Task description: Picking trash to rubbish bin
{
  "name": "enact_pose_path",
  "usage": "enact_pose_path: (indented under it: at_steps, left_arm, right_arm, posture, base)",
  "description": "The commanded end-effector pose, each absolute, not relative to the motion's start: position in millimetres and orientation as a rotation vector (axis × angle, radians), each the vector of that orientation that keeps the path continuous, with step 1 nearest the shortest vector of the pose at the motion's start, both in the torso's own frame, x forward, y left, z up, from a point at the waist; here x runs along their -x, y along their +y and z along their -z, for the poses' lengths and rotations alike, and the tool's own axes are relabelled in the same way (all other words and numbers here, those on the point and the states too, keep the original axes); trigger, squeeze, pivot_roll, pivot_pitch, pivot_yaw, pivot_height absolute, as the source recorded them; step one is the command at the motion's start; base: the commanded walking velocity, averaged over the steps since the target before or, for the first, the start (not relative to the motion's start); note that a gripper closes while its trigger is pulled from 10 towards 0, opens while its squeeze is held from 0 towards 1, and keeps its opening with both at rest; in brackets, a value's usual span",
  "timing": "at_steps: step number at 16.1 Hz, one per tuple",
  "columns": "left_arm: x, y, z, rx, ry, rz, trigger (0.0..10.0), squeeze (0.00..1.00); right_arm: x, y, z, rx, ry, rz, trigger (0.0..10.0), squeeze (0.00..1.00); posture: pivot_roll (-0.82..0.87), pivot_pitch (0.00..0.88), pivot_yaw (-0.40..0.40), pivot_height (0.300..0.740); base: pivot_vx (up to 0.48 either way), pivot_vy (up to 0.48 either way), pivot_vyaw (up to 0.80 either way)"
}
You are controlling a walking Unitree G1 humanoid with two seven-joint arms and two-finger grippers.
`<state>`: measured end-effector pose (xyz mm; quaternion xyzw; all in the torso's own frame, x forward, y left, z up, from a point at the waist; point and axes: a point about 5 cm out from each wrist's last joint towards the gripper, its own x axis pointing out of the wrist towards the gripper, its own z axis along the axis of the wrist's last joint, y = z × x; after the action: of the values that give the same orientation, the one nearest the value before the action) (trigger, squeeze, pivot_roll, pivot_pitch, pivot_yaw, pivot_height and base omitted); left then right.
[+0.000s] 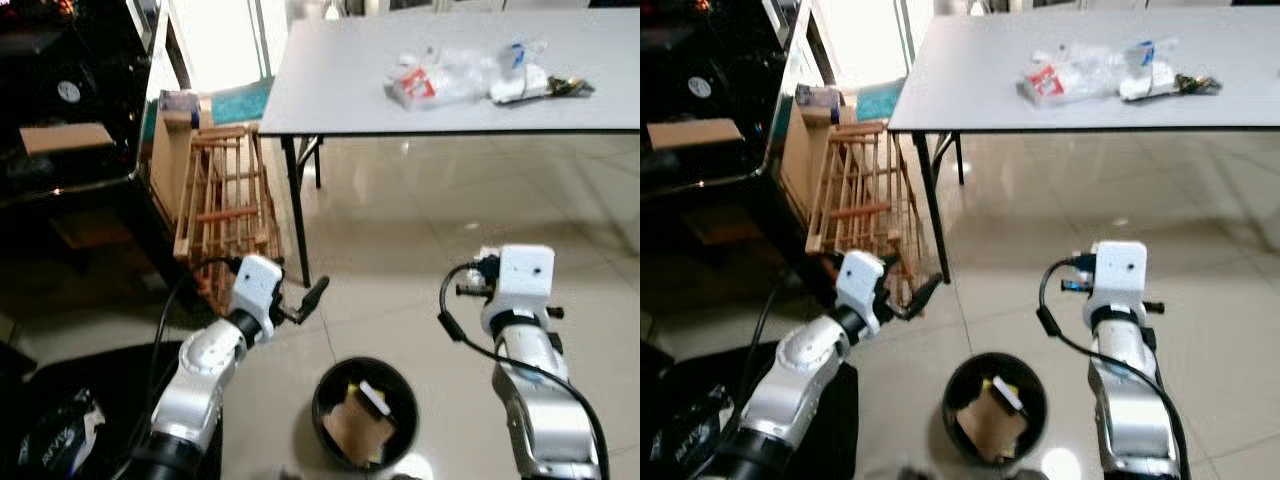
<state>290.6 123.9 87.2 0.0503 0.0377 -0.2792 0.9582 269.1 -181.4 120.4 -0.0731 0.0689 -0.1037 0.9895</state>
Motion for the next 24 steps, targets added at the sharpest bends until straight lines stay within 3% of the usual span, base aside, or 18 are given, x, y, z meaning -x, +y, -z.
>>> enact_pose_path:
  at_steps: [1, 10, 19, 24]
  left_arm:
    - [-288.3, 127.2, -83.5, -0.099, 0.098, 0.563, 10.0, 0.00]
    - [-286.1, 122.3, -80.7, -0.095, 0.109, 0.585, 10.0, 0.00]
    - [-286.3, 121.3, -81.6, -0.097, 0.107, 0.586, 10.0, 0.00]
    - [-285.3, 119.0, -79.7, -0.093, 0.114, 0.593, 10.0, 0.00]
  right_arm:
    - [-269.1, -178.6, -121.9, 0.155, 0.135, 0.195, 10.0, 0.00]
    - [-269.4, -177.4, -119.4, 0.141, 0.149, 0.194, 10.0, 0.00]
    - [-270.5, -175.0, -118.4, 0.131, 0.155, 0.187, 10.0, 0.00]
    - [-270.6, -173.6, -116.7, 0.140, 0.156, 0.179, 10.0, 0.00]
  posture:
    - [-0.06, 0.118, 0.092, 0.740]
    - [-0.06, 0.122, 0.089, 0.740]
    - [-0.06, 0.126, 0.092, 0.740]
    - [-0.06, 0.126, 0.092, 0.740]
  base:
    - [0.000, 0.000, 0.00]
    - [0.000, 0.000, 0.00]
    - [0.000, 0.000, -0.77]
    - [0.000, 0.000, -0.08]
